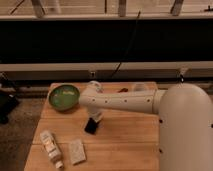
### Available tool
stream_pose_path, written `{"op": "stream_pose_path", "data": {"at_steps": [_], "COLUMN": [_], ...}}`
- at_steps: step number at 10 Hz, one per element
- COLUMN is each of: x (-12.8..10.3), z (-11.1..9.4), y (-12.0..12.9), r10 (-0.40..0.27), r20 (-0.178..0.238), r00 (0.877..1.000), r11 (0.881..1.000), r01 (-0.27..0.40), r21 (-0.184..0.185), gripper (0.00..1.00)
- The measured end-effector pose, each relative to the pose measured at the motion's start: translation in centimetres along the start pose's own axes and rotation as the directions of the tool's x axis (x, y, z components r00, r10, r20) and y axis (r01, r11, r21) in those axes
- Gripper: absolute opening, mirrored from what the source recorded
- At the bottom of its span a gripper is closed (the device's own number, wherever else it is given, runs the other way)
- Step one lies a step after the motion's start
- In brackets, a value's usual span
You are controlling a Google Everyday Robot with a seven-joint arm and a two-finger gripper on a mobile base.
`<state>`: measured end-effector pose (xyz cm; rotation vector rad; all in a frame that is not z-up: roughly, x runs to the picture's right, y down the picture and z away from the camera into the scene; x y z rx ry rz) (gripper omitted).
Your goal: Push the eraser across the table
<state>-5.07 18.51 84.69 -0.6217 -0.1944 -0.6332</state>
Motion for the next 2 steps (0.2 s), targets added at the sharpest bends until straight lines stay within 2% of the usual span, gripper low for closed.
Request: {"op": "stream_pose_path", "data": {"at_steps": [2], "x": [0.03], "z": [-0.05], "y": [0.01], "r10": [-0.001], "r20": [-0.001], "r00": [1.000], "r11": [1.000], "r01": [0.001], "r21": [0.000], "gripper": [0.02]}}
